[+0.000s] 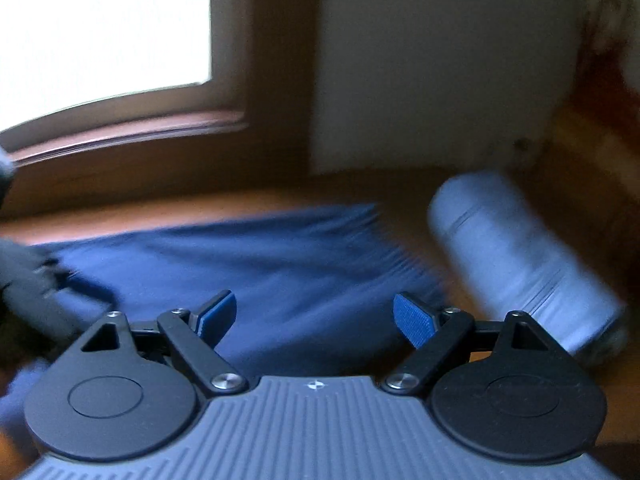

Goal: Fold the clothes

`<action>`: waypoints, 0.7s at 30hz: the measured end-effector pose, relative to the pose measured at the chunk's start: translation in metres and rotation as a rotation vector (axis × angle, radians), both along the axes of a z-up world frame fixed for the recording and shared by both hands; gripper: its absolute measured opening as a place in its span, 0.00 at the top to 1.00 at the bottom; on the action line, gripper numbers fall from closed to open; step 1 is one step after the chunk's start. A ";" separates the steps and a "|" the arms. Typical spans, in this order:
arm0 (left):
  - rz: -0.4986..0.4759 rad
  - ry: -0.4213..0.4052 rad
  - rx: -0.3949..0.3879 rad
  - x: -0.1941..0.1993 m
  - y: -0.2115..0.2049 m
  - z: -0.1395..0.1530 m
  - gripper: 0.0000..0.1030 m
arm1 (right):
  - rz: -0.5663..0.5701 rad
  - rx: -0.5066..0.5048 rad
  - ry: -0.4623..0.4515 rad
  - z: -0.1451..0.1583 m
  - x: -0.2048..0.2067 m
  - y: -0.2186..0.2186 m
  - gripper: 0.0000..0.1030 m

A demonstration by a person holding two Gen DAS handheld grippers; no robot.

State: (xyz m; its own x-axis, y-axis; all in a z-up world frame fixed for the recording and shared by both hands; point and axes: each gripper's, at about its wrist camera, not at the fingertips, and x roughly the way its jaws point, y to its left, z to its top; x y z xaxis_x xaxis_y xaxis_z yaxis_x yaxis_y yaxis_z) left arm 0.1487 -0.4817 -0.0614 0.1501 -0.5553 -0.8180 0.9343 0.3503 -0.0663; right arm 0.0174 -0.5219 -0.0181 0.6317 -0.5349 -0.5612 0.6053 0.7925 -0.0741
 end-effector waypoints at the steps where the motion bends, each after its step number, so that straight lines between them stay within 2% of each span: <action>1: 0.002 -0.004 -0.001 -0.001 -0.005 0.000 0.00 | 0.005 -0.016 0.006 0.001 0.002 -0.011 0.14; 3: 0.009 -0.004 0.005 -0.002 -0.015 -0.002 0.00 | 0.035 -0.036 0.021 0.000 0.011 -0.029 0.14; 9: 0.054 0.003 0.030 -0.005 -0.027 -0.002 0.00 | 0.235 -0.041 0.091 -0.017 0.053 -0.067 0.14; 16: 0.050 -0.070 0.060 -0.019 -0.033 -0.006 0.00 | 0.426 0.015 0.150 -0.033 0.084 -0.090 0.14; 21: 0.046 -0.068 0.058 -0.019 -0.032 -0.006 0.00 | 0.478 0.018 0.177 -0.040 0.091 -0.096 0.14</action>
State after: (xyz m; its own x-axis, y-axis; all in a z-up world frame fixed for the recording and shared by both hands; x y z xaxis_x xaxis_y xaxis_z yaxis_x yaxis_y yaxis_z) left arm 0.1297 -0.5139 -0.0675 0.2312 -0.4980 -0.8358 0.9186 0.3946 0.0190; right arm 0.1089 -0.6181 -0.0586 0.6976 -0.1986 -0.6884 0.1538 0.9799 -0.1268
